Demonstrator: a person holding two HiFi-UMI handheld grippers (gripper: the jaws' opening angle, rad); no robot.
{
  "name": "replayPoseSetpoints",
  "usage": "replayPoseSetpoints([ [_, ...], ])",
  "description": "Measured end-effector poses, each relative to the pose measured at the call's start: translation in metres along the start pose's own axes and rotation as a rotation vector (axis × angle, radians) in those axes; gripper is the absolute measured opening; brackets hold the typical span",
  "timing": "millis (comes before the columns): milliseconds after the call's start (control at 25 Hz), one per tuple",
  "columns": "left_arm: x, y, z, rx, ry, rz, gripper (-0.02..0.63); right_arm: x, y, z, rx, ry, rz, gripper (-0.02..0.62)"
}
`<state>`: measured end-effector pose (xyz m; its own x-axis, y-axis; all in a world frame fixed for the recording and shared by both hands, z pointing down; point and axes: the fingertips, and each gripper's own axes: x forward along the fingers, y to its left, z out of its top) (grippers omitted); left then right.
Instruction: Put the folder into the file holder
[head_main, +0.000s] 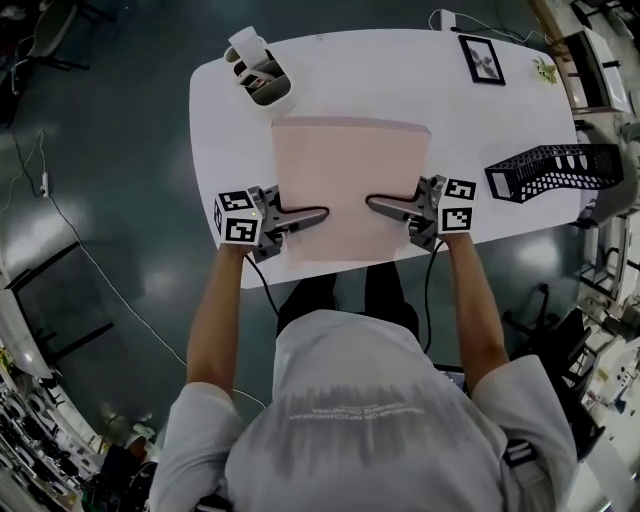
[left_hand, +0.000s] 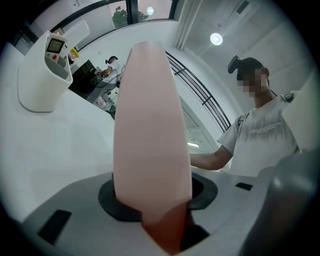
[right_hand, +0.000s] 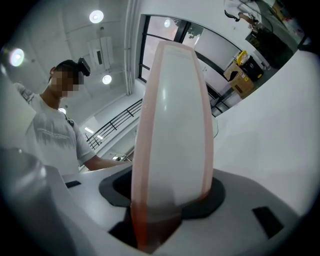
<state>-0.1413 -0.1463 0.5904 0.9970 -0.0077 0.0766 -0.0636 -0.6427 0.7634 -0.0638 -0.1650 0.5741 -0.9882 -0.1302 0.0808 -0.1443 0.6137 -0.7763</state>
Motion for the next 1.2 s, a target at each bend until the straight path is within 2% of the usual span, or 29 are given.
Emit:
replayPoseSetpoints([
  [80, -0.001, -0.007, -0.002, 0.037, -0.010, 0.014, 0.190, -0.002, 0.005, 0.001, -0.032, 0.023, -0.030, 0.250],
  [320, -0.012, -0.037, 0.007, 0.153, -0.033, 0.036, 0.181, -0.023, 0.031, 0.014, -0.178, 0.049, -0.169, 0.270],
  [480, -0.031, -0.051, 0.023, 0.219, -0.087, 0.092, 0.179, -0.046, 0.044, 0.026, -0.248, -0.027, -0.318, 0.268],
  [600, -0.049, -0.055, 0.038, 0.236, -0.172, 0.177, 0.176, -0.078, 0.058, 0.041, -0.336, -0.149, -0.497, 0.228],
  [680, -0.060, -0.055, 0.052, 0.261, -0.218, 0.250, 0.176, -0.100, 0.067, 0.054, -0.389, -0.229, -0.631, 0.158],
  [840, -0.073, -0.050, 0.079, 0.307, -0.260, 0.395, 0.176, -0.135, 0.079, 0.069, -0.456, -0.338, -0.865, 0.083],
  [1040, -0.065, -0.051, 0.111, 0.397, -0.251, 0.531, 0.176, -0.161, 0.093, 0.086, -0.495, -0.417, -1.018, 0.058],
  [1200, -0.041, -0.063, 0.121, 0.446, -0.210, 0.551, 0.176, -0.181, 0.110, 0.093, -0.525, -0.448, -1.078, 0.043],
])
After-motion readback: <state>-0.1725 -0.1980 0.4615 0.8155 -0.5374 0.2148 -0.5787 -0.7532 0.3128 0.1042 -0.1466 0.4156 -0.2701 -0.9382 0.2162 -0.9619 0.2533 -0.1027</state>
